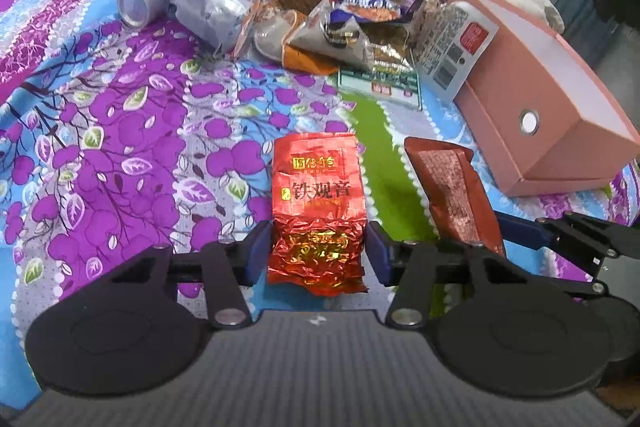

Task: Organize snacks
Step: 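Carry both held packets over the open pink box, then open both grippers to drop the packets into the pink box, then withdraw both grippers from the box back toward the snack pile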

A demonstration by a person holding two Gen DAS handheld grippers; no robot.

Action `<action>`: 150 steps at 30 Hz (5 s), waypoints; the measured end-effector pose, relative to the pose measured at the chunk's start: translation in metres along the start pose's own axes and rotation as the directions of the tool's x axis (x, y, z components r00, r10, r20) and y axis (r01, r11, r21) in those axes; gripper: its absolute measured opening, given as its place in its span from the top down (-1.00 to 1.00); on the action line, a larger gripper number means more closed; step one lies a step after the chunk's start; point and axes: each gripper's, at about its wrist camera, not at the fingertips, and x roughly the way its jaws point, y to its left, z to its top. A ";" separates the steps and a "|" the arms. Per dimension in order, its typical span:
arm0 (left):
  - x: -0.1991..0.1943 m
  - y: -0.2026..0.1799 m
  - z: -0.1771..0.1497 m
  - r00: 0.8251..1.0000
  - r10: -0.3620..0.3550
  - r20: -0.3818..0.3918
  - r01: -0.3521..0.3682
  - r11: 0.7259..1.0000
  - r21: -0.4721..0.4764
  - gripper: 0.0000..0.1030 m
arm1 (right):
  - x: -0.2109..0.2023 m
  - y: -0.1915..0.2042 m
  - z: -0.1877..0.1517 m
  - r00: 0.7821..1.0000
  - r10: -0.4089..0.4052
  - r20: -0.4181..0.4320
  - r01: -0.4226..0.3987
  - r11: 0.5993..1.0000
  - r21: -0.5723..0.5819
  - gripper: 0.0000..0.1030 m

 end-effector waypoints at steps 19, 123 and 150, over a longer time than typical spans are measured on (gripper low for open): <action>-0.043 -0.034 0.069 0.994 -0.064 0.089 0.064 0.998 0.006 -0.11 | -0.050 -0.037 0.053 0.989 -0.070 0.129 0.057 0.993 0.107 0.12; -0.116 -0.108 0.135 0.925 -0.208 0.319 0.138 0.964 0.229 -0.61 | -0.136 -0.093 0.093 0.897 -0.233 0.377 0.122 0.947 0.296 -0.02; -0.088 0.006 0.001 0.981 -0.114 0.155 0.119 0.993 -0.022 -0.61 | -0.090 0.004 -0.007 0.943 -0.242 0.229 0.186 0.952 0.242 -0.02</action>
